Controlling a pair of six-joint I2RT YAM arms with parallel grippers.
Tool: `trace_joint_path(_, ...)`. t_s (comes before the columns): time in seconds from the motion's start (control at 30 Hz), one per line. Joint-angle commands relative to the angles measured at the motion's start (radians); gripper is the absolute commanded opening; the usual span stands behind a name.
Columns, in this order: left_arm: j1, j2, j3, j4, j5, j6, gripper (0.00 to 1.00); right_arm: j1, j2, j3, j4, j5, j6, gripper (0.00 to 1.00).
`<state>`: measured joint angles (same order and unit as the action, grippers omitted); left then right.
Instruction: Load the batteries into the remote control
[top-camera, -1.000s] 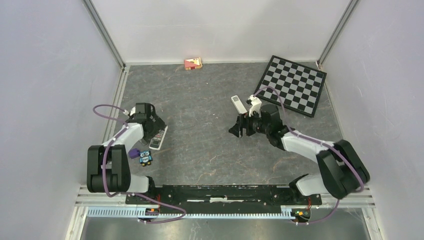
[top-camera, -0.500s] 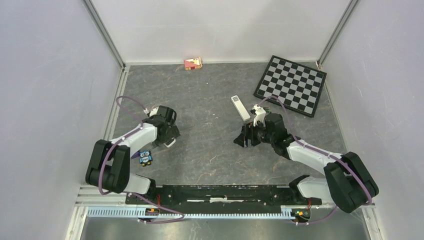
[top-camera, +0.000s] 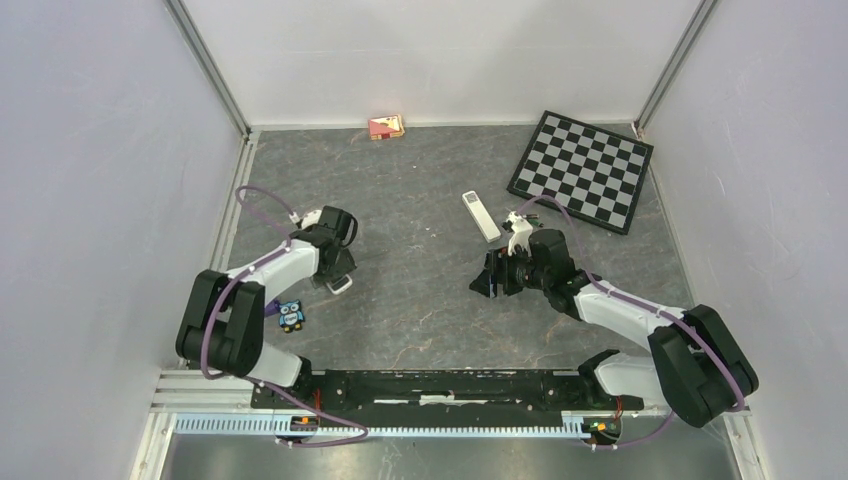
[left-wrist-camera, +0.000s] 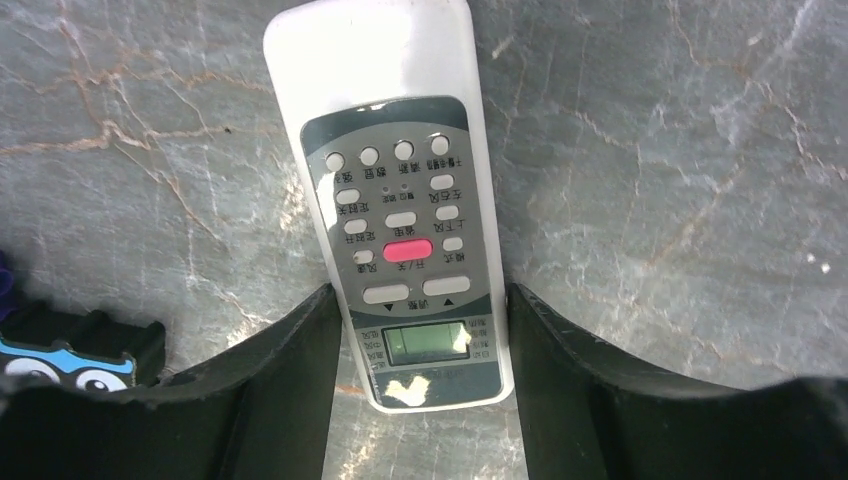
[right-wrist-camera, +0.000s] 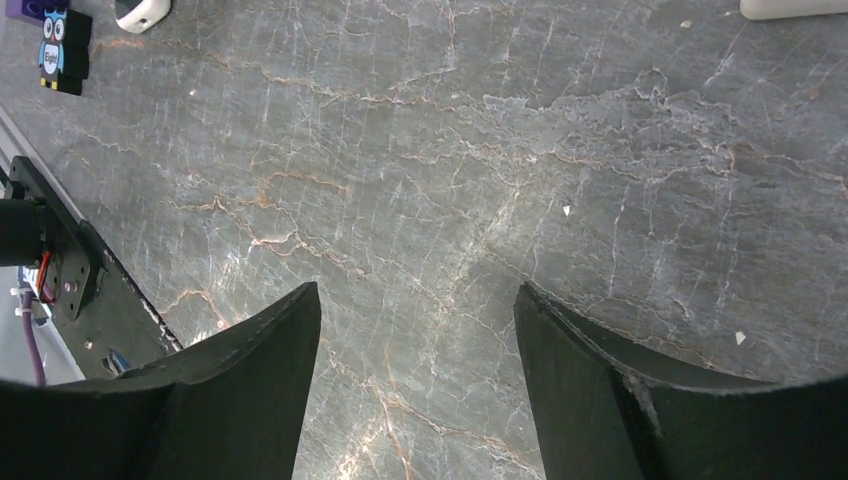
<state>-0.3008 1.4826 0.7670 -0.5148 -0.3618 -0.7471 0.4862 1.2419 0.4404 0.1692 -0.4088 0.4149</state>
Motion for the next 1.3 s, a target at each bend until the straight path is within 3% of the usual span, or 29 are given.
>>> trace_joint_path(0.0, -0.007, -0.101, -0.07, 0.051, 0.149, -0.023, 0.47, 0.001, -0.023, 0.046, -0.009, 0.006, -0.006, 0.76)
trace_joint_path(0.23, -0.059, -0.249, -0.069, 0.09, 0.562, 0.027, 0.45, 0.002, -0.007, 0.069, 0.05, -0.06, 0.058, 0.78)
trace_joint_path(0.37, -0.099, -0.288, -0.057, 0.173, 0.789, 0.042, 0.45, 0.002, -0.044, 0.025, 0.214, -0.104, 0.267, 0.83)
trace_joint_path(0.5, -0.123, -0.325, -0.048, 0.263, 0.915, 0.06, 0.45, 0.004, -0.087, -0.016, 0.446, -0.096, 0.532, 0.89)
trace_joint_path(0.63, -0.124, -0.338, -0.059, 0.435, 1.069, -0.02, 0.47, 0.022, -0.045, 0.081, 0.467, -0.128, 0.627, 0.98)
trace_joint_path(0.8, -0.134, -0.344, -0.05, 0.623, 1.142, -0.155, 0.47, 0.066, -0.018, 0.114, 0.525, -0.064, 0.733, 0.98)
trace_joint_path(0.97, -0.14, -0.337, -0.064, 0.805, 1.173, -0.292, 0.47, 0.081, 0.055, 0.085, 0.838, -0.054, 0.965, 0.98)
trace_joint_path(1.2, -0.152, -0.328, -0.06, 0.896, 1.178, -0.346, 0.46, 0.124, 0.098, 0.149, 0.717, -0.03, 0.948, 0.98)
trace_joint_path(1.27, -0.156, -0.33, -0.062, 0.901, 1.179, -0.346, 0.46, 0.124, 0.096, 0.14, 0.751, -0.004, 0.956, 0.98)
